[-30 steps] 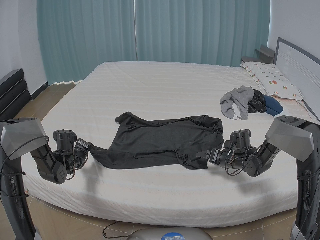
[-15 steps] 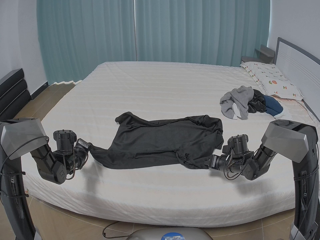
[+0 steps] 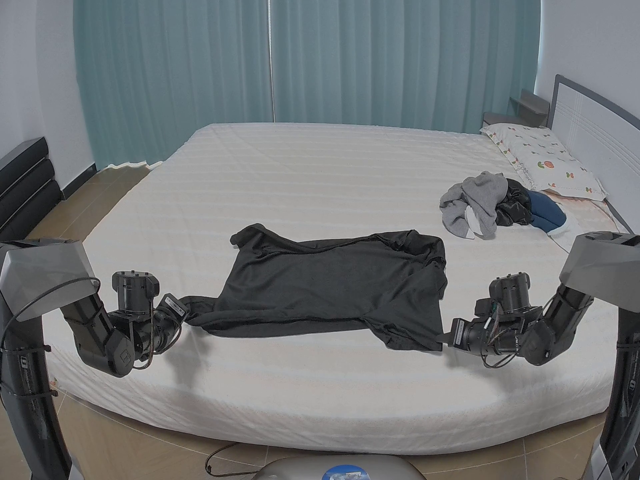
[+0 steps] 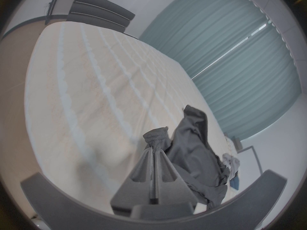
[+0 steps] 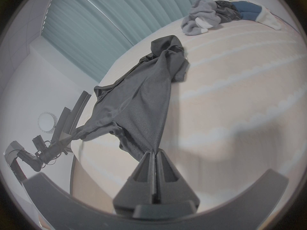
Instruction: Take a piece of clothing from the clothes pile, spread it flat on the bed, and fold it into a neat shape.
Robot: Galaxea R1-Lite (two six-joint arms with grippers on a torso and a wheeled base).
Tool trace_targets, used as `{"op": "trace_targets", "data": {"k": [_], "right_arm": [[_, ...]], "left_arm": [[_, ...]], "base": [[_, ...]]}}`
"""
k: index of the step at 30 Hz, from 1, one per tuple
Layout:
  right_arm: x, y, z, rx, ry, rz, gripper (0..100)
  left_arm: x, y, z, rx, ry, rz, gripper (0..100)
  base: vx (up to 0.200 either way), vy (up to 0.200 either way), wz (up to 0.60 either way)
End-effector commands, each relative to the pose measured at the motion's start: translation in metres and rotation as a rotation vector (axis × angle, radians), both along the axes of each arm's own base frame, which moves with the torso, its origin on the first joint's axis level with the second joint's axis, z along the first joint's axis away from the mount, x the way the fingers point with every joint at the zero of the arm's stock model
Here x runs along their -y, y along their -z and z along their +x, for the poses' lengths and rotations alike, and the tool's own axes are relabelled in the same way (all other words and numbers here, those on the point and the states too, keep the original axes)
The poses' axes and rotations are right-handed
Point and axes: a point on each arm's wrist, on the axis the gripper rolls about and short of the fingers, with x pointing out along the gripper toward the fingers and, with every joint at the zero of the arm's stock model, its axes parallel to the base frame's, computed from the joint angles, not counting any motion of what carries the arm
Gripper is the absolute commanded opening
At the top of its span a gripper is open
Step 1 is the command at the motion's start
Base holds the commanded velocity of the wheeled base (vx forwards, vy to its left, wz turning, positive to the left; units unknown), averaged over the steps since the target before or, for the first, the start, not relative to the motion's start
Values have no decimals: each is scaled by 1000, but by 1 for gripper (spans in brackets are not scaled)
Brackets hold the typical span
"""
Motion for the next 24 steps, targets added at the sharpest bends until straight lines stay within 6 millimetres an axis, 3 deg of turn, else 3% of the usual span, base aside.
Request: {"op": "trace_targets", "data": {"k": [1,8,15,24], "right_arm": [[29,-22,-35,-8,18,14,0],[54,-22,-79,-49,-30,-19,0],[55,-21,-109,-91,-70,-58,0],[53,-4,-130,-188,-127,-137,0]], "left_arm": [[6,-7,-14,-56,69,67,0],[4,-12,-38,-157,177,210,0],[11,-2,-54,-267,269,275,0],[14,4,-67,-410,343,315,0]], "base": [[0,0,0],[0,0,0],[0,0,0],[0,0,0]]}}
